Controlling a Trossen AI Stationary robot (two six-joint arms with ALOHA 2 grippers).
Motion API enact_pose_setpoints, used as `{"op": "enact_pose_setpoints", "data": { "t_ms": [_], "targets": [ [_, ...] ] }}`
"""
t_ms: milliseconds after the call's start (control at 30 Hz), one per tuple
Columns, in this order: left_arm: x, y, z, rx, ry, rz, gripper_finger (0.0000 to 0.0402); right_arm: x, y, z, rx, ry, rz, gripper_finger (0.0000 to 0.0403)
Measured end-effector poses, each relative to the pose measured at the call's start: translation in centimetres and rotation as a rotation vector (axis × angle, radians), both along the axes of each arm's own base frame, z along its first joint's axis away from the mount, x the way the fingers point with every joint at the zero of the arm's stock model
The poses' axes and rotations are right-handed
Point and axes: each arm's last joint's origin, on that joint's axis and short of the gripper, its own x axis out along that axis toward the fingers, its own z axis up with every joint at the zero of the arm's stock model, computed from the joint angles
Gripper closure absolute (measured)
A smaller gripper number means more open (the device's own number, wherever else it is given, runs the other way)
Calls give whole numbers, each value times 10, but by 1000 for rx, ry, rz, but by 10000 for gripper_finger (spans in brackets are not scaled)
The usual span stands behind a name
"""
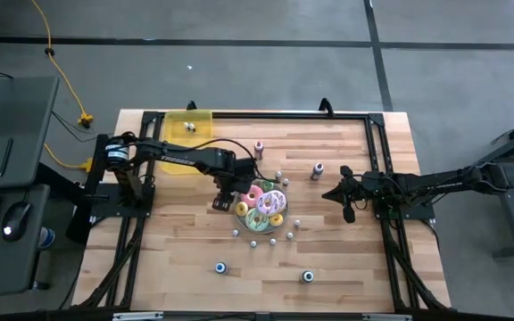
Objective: Pick & Place food coloring
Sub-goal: Put the small black food coloring bottle into the yellow bin
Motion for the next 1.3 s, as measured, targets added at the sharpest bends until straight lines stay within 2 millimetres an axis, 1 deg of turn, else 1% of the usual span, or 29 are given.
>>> {"op": "enact_pose_setpoints", "data": {
  "t_ms": [200, 433, 567, 833, 1300],
  "targets": [
    [0, 1, 0, 23, 3, 5, 235, 0, 0, 0, 0, 0, 0, 402],
    [0, 1, 0, 23, 4, 5, 258, 0, 0, 0, 0, 0, 0, 402],
    [0, 1, 0, 23, 3, 5, 259, 0, 0, 0, 0, 0, -1, 402],
    [2, 1, -6, 23, 11, 5, 260, 0, 0, 0, 0, 0, -1, 402],
    [2, 1, -6, 36, 18, 7, 260, 0, 0, 0, 0, 0, 0, 402]
  ]
}}
